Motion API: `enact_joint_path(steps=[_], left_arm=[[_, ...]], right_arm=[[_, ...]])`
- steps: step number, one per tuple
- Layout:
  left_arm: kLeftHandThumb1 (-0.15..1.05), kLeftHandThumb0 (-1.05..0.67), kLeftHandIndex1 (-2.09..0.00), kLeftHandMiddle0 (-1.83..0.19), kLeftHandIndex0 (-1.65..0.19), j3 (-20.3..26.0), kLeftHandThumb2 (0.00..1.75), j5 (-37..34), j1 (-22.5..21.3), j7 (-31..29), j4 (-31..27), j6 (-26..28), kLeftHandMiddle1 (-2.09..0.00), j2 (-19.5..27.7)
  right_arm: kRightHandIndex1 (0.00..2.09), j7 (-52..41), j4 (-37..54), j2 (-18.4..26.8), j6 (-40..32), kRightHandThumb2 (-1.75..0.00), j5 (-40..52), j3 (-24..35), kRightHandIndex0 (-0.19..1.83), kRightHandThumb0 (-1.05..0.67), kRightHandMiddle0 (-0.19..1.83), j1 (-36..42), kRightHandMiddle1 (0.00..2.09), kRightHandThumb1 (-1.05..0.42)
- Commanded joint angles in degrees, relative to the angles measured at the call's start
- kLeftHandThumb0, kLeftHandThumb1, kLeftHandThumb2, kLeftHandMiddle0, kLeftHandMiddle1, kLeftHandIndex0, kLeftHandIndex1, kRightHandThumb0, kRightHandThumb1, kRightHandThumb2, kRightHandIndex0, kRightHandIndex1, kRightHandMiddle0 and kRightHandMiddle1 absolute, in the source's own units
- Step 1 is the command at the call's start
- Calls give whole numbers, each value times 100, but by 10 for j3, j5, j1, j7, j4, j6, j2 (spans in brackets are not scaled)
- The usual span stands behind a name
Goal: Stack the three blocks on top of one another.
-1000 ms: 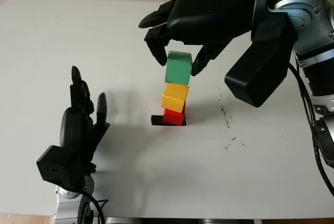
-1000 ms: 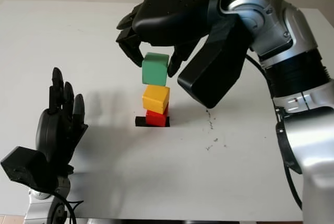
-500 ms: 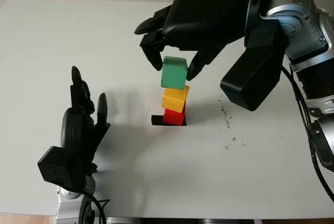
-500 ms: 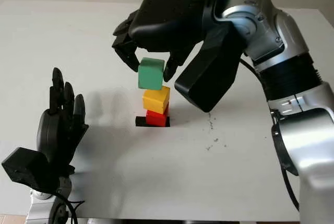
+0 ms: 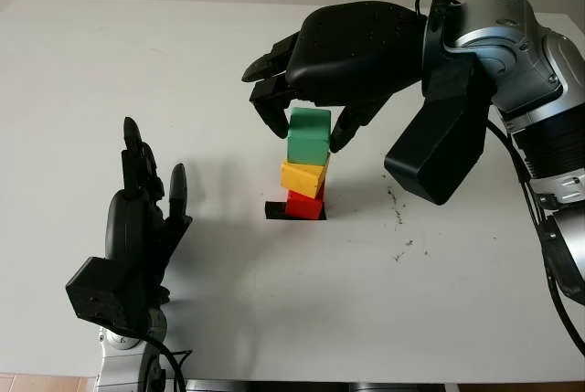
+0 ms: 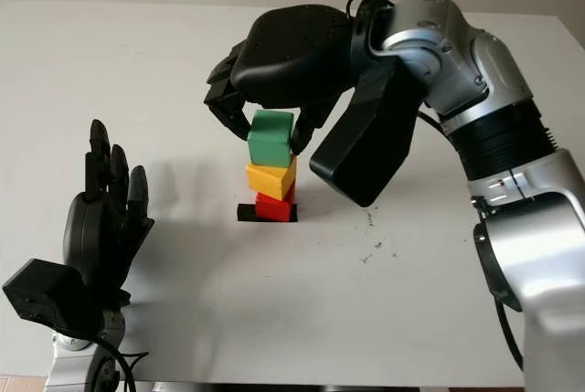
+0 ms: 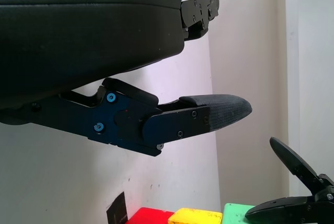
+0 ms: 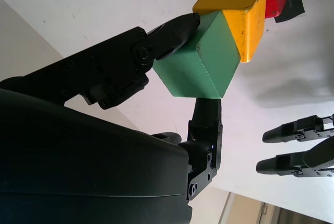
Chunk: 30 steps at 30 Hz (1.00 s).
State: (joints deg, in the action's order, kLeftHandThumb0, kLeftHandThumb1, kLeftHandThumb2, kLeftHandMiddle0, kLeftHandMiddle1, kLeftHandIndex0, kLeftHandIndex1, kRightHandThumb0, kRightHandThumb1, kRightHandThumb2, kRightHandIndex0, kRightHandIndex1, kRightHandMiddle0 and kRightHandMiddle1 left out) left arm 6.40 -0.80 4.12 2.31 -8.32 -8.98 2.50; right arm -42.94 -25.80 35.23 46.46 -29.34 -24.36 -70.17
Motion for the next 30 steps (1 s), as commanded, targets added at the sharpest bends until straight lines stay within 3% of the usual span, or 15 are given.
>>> enact_joint_path(steps=[1, 12, 15, 16, 17, 19, 22, 27, 30], left_arm=[[105, -69, -3, 18, 19, -3, 55, 4, 6, 4, -12, 5, -5, -4], [105, -69, -2, 19, 19, -2, 55, 4, 4, 3, -8, 1, -5, -4], [105, -69, -2, 19, 19, -2, 56, 7, 3, 2, -5, 0, -5, -1], [105, -70, -1, 19, 19, -2, 56, 8, 1, 2, -5, 2, -5, 0], [105, -70, -1, 19, 19, -2, 56, 8, 0, 2, -5, 4, -5, 0], [105, -71, -1, 19, 19, -1, 56, 10, -1, 2, -4, 5, -5, 1], [105, -71, -2, 18, 19, -1, 56, 12, 0, 4, -4, 5, -5, -1], [105, -69, 0, 19, 19, 0, 56, 6, -1, 3, -7, 6, -5, -3], [105, -69, -1, 18, 18, 0, 55, 12, -1, 7, -6, 6, -5, -2]], right_arm=[[5, -6, 0, 0, 0, -5, 2, -4, 31, -34, 43, 7, 131, -96], [4, -30, 1, 0, -9, -5, 26, -3, 28, -33, 43, 7, 129, -94], [3, -47, 4, 4, -11, -6, 25, -7, 23, -32, 32, 4, 134, -99], [2, -54, 5, 8, -6, -5, 19, -12, 17, -36, 18, 0, 128, -98], [3, -60, 6, 10, -2, -5, 15, -14, 10, -41, 10, -3, 109, -96], [4, -73, 12, 13, 2, -5, 10, -18, -1, -49, 7, -6, 68, -93], [2, -93, 26, 14, -1, -5, 15, -19, -15, -60, -3, -6, 28, -92], [0, -89, 26, 12, 11, -6, 17, -14, -19, -70, -18, -4, 4, -92], [0, -85, 24, 13, 8, -5, 19, -10, -19, -75, -19, -3, 0, -92]])
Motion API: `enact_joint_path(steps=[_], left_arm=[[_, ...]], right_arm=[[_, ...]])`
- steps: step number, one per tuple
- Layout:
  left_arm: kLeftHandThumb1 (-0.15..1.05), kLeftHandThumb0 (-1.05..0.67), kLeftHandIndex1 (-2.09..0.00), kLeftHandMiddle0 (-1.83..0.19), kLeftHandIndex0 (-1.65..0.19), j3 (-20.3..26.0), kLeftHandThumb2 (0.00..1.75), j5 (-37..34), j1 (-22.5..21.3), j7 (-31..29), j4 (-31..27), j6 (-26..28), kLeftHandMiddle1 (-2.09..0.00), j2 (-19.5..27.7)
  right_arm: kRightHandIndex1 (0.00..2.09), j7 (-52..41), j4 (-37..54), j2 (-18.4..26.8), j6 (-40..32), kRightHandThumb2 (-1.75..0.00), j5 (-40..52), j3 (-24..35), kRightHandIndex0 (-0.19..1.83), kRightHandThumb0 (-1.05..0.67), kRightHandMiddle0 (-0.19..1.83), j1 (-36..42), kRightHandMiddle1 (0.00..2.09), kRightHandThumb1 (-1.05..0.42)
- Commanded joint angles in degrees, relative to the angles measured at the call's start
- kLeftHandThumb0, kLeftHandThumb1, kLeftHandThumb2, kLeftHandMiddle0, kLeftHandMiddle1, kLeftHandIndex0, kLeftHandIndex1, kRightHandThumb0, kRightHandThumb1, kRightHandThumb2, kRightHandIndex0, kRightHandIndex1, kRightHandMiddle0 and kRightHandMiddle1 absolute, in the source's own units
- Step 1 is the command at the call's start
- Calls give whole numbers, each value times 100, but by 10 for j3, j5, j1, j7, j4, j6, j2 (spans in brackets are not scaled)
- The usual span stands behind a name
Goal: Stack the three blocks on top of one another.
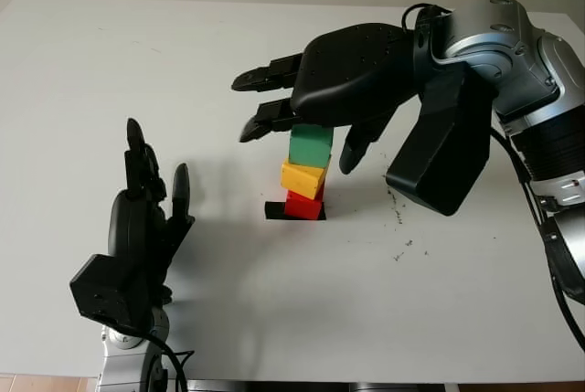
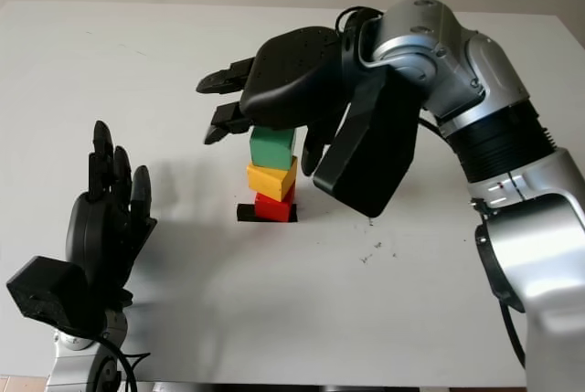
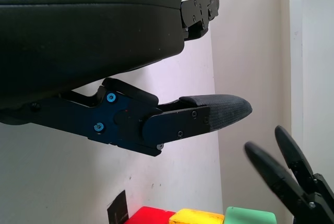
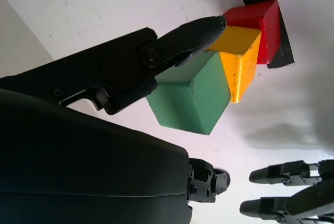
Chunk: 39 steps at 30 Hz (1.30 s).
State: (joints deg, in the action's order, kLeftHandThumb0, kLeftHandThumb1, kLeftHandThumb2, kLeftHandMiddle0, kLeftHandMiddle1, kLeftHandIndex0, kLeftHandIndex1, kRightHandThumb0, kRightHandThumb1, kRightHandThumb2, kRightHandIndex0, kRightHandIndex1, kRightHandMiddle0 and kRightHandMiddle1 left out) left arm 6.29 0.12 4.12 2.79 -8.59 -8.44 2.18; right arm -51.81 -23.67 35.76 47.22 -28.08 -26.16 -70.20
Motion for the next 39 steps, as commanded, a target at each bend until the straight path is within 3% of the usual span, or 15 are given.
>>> enact_joint_path(steps=[1, 8, 13, 16, 21, 25, 33, 39], left_arm=[[105, -69, -2, 18, 18, 1, 55, 2, -2, 2, -3, 0, -5, 1], [105, -70, 0, 19, 19, 3, 56, -3, -6, -8, 3, -2, -3, 7], [105, -69, -1, 19, 19, 9, 56, -5, -10, -10, 8, -7, -4, 9], [105, -69, -2, 18, 18, 13, 56, -6, -12, -12, 10, -8, -5, 12], [105, -66, -1, 19, 19, 18, 58, -19, -15, -28, 14, -16, -2, 21], [105, -67, 0, 19, 19, 25, 58, -35, -22, -43, 18, -15, -2, 32], [105, -67, -1, 18, 18, 33, 57, -48, -44, -52, 13, 12, -3, 45], [105, -70, -2, 18, 19, 28, 56, -48, -74, -53, 31, 19, -4, 48]], right_arm=[[0, 2, 5, 9, -5, -6, 8, 11, -19, -76, -19, -3, 0, -92], [0, 41, 21, 19, -59, -6, 18, 60, -19, -80, -19, 3, 0, -94], [0, 74, 38, 33, -130, -7, 55, 117, -19, -89, -19, 35, 0, -97], [0, 79, 50, 31, -198, -8, 121, 163, -19, -90, -19, 85, 0, -102], [0, 142, 99, 20, -284, -45, 213, 253, -19, -91, -19, 237, 0, -105], [0, 199, 147, -17, -343, -55, 255, 287, -19, -87, -19, 337, 0, -105], [0, 351, 283, -147, -475, -67, 285, 307, -19, -82, -19, 508, 0, -105], [0, 445, 306, -253, -451, -67, 305, 308, -19, -76, -19, 572, 0, -105]])
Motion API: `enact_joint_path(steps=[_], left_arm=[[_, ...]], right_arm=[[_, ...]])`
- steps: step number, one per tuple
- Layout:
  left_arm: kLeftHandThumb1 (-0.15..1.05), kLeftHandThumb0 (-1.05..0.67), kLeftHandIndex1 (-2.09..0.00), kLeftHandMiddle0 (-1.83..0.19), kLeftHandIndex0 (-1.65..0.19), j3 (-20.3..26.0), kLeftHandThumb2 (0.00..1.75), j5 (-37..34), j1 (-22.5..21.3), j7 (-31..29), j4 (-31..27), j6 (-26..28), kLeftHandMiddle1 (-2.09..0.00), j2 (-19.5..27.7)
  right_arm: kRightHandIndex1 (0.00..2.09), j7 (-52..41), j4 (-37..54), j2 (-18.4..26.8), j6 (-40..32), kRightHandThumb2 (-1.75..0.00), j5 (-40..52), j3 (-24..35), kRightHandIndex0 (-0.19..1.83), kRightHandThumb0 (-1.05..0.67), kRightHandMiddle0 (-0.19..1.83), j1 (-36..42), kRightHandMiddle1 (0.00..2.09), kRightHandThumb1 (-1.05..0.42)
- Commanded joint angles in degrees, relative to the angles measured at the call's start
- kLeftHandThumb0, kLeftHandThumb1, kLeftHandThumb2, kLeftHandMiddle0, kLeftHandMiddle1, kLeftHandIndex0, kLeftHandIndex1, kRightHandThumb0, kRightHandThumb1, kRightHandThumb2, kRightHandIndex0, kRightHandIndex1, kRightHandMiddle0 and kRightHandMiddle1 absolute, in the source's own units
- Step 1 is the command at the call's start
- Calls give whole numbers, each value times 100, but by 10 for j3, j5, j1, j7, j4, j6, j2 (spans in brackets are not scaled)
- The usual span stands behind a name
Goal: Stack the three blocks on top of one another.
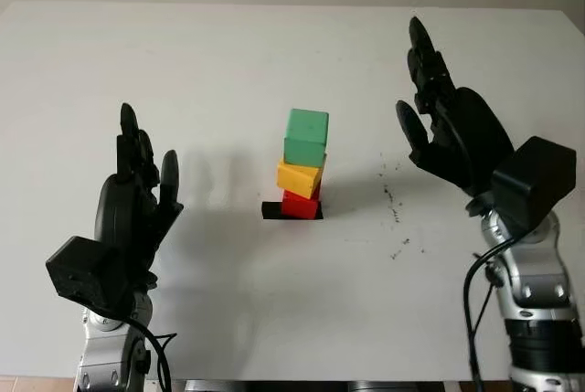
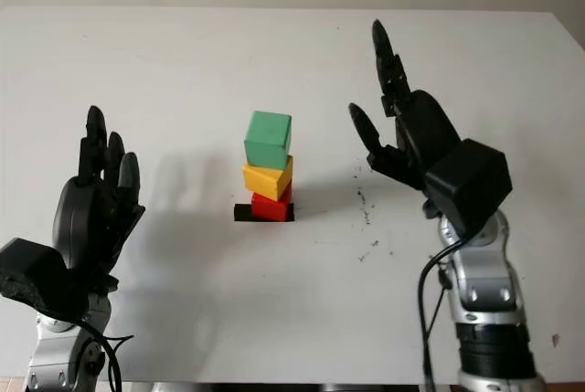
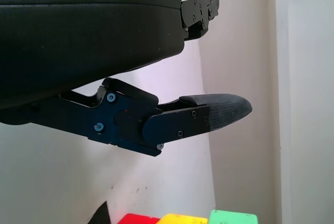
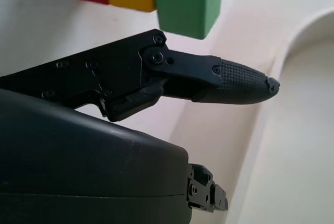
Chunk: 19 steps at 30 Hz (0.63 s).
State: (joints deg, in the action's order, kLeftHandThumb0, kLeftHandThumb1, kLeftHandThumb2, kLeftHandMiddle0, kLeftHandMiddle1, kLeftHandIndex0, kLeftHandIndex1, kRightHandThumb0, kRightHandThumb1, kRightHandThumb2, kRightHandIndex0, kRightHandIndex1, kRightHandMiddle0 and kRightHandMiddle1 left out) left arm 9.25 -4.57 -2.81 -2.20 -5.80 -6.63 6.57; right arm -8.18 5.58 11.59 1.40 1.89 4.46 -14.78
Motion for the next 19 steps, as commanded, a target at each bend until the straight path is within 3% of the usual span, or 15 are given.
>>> enact_joint_path(steps=[1, 7, 12, 19], left_arm=[[105, -70, -2, 18, 19, -4, 58, 4, -9, -5, 6, 0, -4, 7], [105, -68, -4, 16, 15, -5, 62, -19, -30, -54, 50, -24, -6, 20], [105, -75, -6, 12, 11, -14, 58, -15, -43, -78, 86, -57, -7, 22], [105, -77, -6, 12, 11, -27, 52, -21, -25, -82, 65, -51, -5, 14]], right_arm=[[0, 17, 19, -25, 0, -67, 10, 0, -19, -76, -19, 27, 0, -105], [0, 57, 42, -66, -27, -65, -6, -19, -19, -68, -19, 67, 0, -105], [0, 96, 54, -94, -54, -66, -37, -40, -19, -67, -19, 96, 0, -105], [0, 84, 77, -96, -58, -66, -22, -38, -19, -61, -19, 131, 0, -105]])
